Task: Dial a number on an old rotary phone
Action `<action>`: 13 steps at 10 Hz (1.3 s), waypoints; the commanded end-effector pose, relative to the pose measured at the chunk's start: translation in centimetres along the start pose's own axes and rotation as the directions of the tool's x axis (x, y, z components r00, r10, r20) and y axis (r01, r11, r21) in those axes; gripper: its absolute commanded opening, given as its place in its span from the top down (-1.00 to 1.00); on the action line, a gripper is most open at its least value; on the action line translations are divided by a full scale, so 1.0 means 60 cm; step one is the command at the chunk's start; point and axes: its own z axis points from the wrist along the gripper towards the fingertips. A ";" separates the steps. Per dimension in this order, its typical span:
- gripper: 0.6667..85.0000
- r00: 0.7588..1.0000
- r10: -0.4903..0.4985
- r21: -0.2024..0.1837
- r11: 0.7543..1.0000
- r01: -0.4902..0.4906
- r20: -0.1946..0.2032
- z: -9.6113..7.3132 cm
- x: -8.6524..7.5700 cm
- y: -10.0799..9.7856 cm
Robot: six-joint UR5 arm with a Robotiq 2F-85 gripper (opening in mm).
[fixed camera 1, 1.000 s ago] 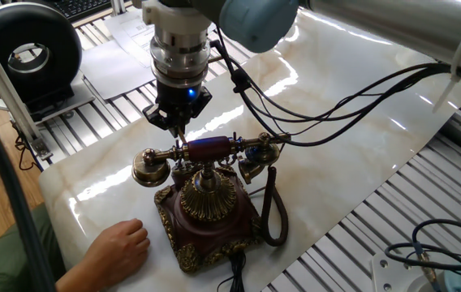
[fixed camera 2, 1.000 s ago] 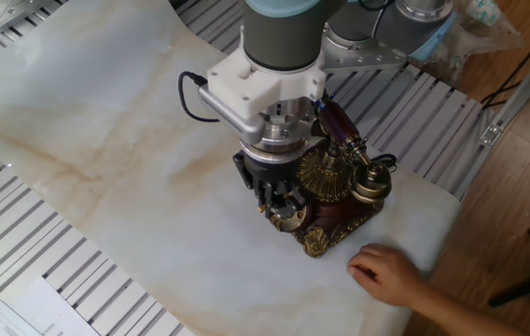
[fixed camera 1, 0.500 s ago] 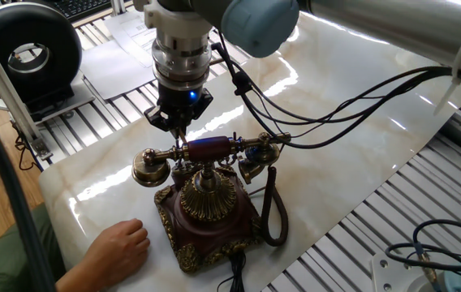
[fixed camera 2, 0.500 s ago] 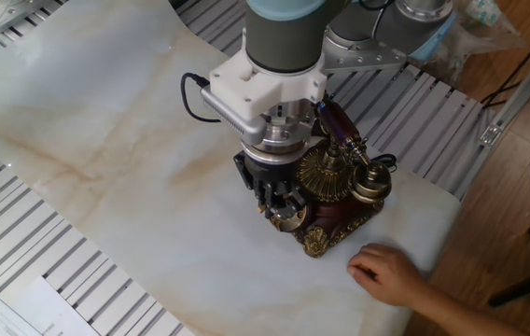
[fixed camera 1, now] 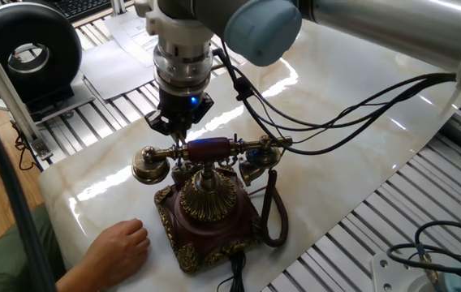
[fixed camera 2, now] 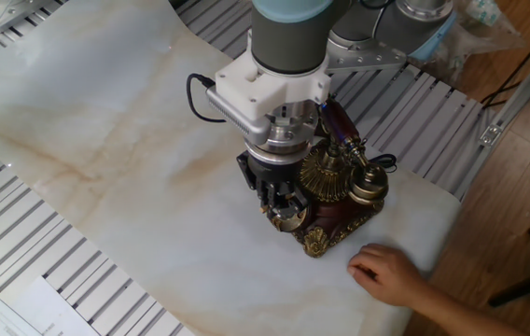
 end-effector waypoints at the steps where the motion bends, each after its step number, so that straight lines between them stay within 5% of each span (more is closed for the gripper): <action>1: 0.98 0.999 0.037 -0.056 0.998 -0.038 -0.010 -0.005 0.005 0.022; 4: 0.98 0.997 0.075 -0.121 0.990 -0.077 -0.022 -0.016 -0.003 0.047; 6: 0.98 0.998 0.069 -0.130 0.989 -0.068 0.006 -0.011 -0.015 0.050; 10: 0.98 0.998 0.047 -0.094 0.995 -0.043 0.044 0.002 -0.019 0.049; 13: 0.98 0.999 0.036 -0.076 0.996 -0.035 0.012 -0.008 -0.016 0.036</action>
